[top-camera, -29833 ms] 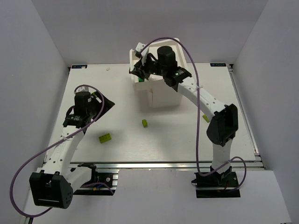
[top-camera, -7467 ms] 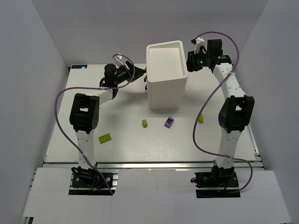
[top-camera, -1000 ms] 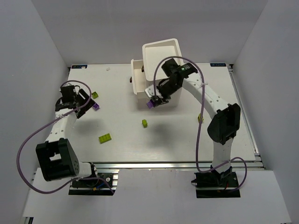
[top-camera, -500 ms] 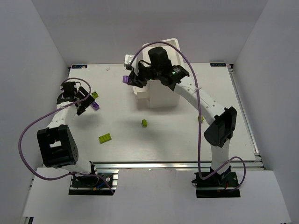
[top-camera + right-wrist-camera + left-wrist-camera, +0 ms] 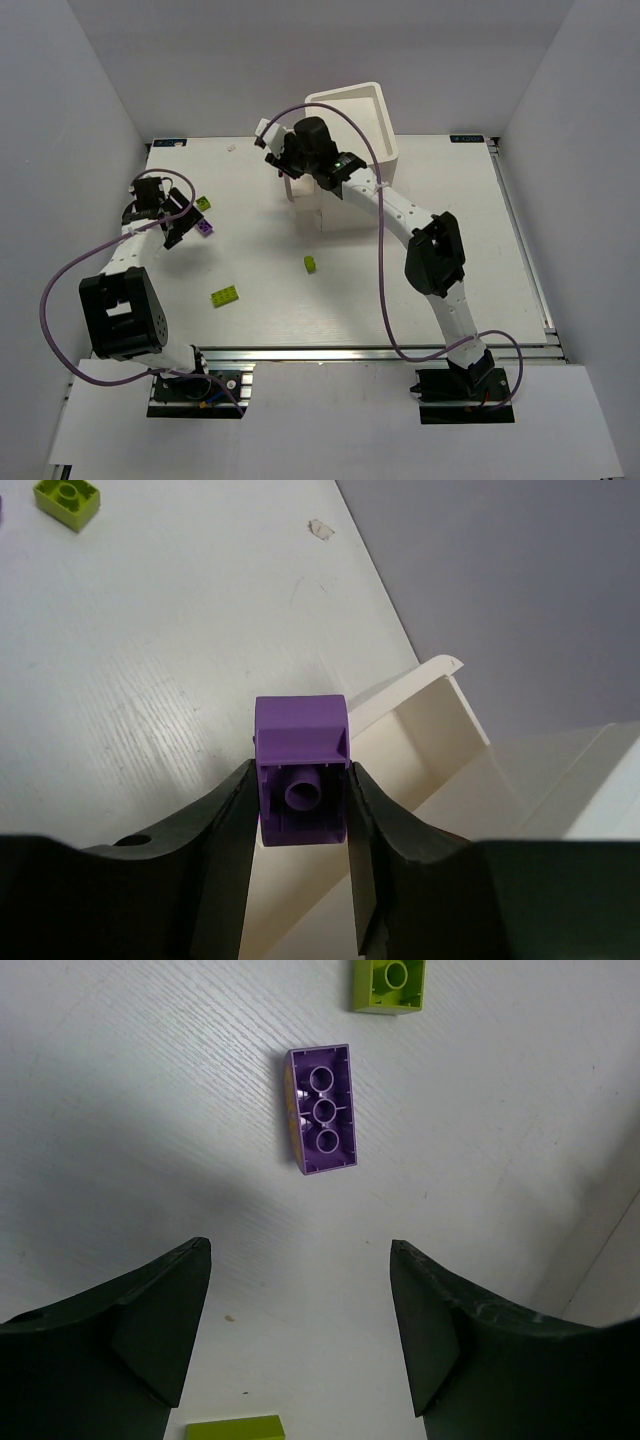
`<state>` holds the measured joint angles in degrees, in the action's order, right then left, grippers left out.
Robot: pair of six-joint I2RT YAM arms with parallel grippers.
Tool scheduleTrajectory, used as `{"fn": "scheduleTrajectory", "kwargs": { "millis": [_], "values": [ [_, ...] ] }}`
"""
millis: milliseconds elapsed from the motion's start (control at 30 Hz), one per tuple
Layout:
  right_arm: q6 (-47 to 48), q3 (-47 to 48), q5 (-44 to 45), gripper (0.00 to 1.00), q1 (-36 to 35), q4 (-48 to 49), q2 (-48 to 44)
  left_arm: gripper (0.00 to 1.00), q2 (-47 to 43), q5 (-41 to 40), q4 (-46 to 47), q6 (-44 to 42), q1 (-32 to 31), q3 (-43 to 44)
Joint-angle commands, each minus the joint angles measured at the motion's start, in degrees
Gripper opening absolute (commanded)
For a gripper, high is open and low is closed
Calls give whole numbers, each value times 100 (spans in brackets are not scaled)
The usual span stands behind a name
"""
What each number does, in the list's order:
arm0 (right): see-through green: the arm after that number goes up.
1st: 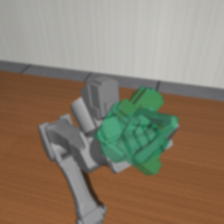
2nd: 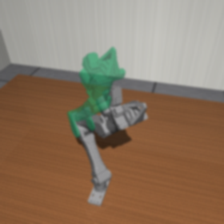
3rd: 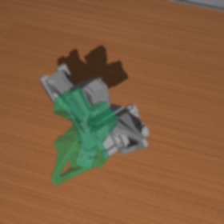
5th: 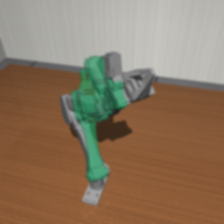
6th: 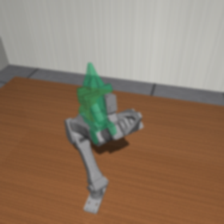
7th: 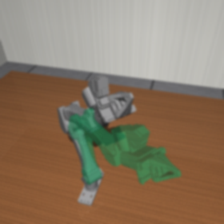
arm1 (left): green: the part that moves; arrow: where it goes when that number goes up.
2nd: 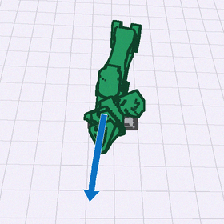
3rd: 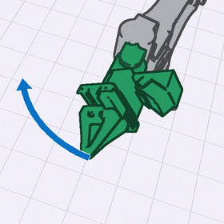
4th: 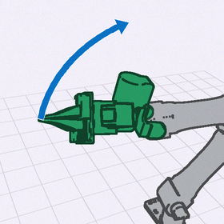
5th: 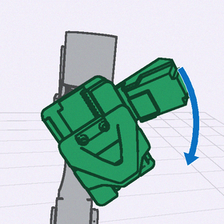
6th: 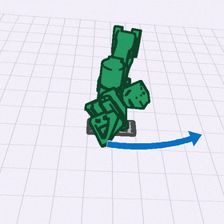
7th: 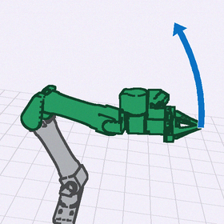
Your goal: Sort the legos into containers by color
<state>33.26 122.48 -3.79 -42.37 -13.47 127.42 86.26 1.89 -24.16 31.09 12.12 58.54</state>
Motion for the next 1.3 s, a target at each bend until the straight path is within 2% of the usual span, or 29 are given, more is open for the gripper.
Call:
{"fn": "scheduleTrajectory", "kwargs": {
  "millis": [0,133,367,633,800,1267],
  "values": [
    [251,400,536,1,27,-15,-59,82,-188,-4,122,-103,54,-62],
    [532,312,669,12,10,-102,-120,83,-162,-13,114,-130,106,-98],
    [1382,189,635,11,1,-322,-428,83,-162,13,131,-112,159,-150],
    [2325,198,493,20,-26,-1042,-533,83,-180,83,210,-77,159,-247],
    [2528,198,249,32,-43,-1315,-542,83,-171,110,237,-42,159,-265],
    [2625,180,115,48,-26,-1544,-498,83,-136,66,175,-42,159,-177]
  ]
}}
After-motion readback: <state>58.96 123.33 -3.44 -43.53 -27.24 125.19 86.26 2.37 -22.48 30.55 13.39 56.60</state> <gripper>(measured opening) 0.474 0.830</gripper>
